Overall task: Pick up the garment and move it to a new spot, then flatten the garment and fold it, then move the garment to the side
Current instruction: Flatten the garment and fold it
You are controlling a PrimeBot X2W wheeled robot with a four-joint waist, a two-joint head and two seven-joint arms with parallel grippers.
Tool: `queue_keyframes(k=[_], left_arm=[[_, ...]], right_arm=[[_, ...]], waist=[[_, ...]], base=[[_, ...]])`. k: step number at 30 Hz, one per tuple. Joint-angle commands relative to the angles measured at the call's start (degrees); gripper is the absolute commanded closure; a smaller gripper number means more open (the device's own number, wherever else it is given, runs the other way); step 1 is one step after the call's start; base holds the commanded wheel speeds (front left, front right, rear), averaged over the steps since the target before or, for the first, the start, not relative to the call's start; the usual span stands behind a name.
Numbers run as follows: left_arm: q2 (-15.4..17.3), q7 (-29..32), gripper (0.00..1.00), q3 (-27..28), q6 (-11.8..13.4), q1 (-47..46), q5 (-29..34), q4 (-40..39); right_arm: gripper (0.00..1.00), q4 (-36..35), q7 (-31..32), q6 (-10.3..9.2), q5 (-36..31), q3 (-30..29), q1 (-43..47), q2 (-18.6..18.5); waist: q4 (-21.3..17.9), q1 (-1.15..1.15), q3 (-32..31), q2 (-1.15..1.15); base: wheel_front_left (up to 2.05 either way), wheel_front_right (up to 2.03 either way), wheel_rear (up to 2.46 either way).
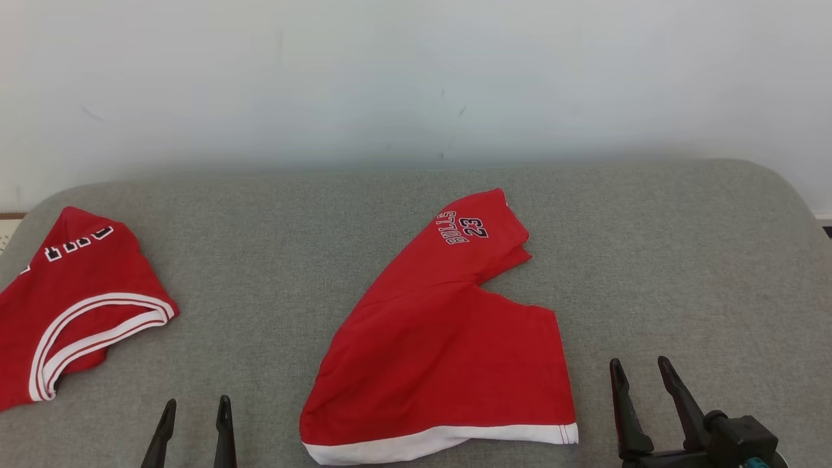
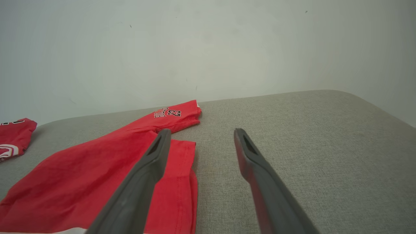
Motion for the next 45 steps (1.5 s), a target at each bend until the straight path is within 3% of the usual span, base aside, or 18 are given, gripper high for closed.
queue_keyframes(k=[1, 45], left_arm=[[0.0, -0.1, 0.00, 0.0, 0.2, 0.6, -0.3, -0.1], [0.0, -0.1, 0.00, -0.5, 0.1, 0.4, 2.1, 1.9]], right_arm=[[0.00, 0.0, -0.4, -0.04, -0.6, 0.1, -0.6, 0.1], [0.00, 1.0, -0.2, -0.04, -1.8, 0.8, -0.8, 0.5]], waist=[[-0.2, 0.00, 0.0, 0.00], [-0.5, 0.00, -0.4, 0.00]], base=[[0.00, 0.00, 0.00], [0.00, 0.00, 0.00]])
